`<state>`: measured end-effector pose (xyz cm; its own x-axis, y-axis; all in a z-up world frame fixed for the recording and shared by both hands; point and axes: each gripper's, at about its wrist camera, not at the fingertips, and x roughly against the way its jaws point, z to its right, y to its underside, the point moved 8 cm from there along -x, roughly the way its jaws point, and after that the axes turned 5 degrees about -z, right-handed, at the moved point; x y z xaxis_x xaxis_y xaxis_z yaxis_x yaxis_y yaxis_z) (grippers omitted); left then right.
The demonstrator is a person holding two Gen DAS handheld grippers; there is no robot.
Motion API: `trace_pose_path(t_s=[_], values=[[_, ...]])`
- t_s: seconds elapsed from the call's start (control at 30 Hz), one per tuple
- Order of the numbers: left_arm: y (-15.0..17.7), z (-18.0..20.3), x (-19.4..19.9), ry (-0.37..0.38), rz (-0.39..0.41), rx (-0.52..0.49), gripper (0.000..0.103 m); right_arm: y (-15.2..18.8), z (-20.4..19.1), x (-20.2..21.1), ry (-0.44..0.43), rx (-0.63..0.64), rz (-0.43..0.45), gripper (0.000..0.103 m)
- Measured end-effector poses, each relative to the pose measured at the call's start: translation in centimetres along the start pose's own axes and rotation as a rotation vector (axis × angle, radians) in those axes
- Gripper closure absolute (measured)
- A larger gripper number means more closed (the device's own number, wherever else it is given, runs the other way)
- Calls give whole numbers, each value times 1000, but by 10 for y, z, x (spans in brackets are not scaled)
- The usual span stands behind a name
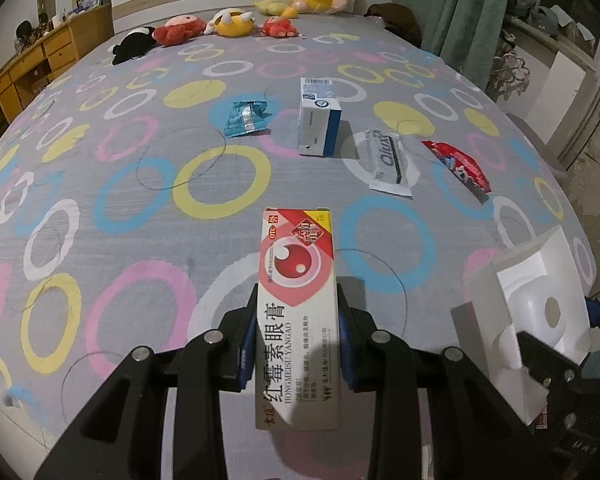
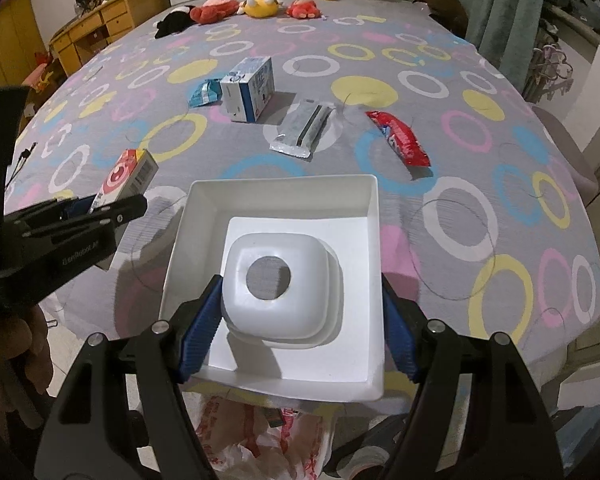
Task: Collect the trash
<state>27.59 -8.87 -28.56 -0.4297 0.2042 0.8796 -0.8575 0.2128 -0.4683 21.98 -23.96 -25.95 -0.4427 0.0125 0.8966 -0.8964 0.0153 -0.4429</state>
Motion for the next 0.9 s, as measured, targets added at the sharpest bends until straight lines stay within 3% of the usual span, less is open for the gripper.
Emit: trace_pose_path(t_s=[0.5,0.9], values=[[51,-8,33,-9,18,38,71,45,5,48,-3,-17,60,32],[87,3,52,3,37,36,71,86,5,64,-12,-37,75,32]])
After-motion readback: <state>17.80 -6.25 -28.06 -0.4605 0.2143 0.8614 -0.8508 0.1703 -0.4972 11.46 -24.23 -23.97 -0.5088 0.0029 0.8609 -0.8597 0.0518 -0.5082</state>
